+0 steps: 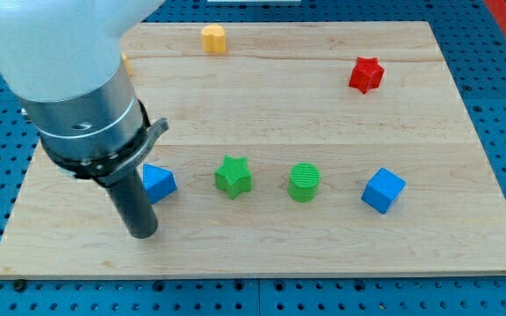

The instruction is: Move cube below to the red star

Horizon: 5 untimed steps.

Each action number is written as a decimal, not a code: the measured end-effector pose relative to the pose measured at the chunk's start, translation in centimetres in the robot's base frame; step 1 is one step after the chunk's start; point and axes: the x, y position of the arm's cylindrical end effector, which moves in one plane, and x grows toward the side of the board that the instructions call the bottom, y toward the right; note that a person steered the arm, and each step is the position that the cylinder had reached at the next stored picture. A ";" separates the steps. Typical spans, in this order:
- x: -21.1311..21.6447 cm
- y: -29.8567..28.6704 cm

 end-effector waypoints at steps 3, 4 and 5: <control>-6.2 2.6; -7.3 2.8; -9.4 -2.2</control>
